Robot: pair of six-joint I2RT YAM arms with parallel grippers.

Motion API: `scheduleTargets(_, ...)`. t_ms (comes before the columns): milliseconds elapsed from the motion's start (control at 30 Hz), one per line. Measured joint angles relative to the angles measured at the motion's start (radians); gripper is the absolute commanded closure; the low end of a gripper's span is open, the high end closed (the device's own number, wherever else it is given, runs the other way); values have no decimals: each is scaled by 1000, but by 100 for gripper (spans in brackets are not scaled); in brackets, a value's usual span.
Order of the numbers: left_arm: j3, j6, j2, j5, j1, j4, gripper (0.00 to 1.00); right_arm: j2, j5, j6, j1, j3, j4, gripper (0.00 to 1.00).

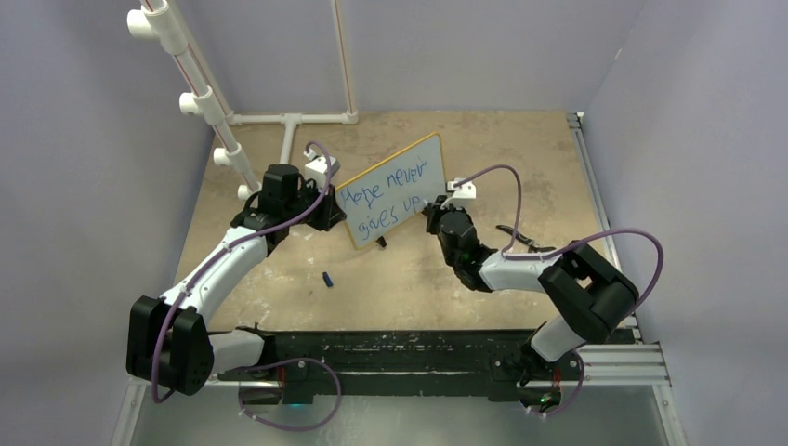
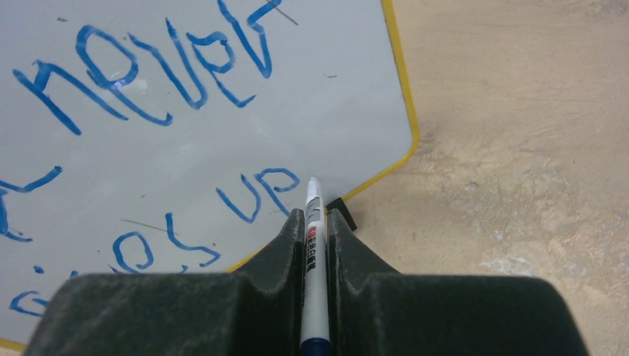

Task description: Write a sentence on the whiteboard

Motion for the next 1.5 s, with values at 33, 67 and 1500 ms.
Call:
scheduleTargets(33,0,0,0,0,0,0,100,0,0,3,-6,0,0,100)
scheduleTargets(67,0,0,0,0,0,0,100,0,-1,6,-11,0,1,100)
scheduleTargets(1500,-2,-2,-13,-34,-1,-21,64,-234,-39,110,-51,-55,-216,100)
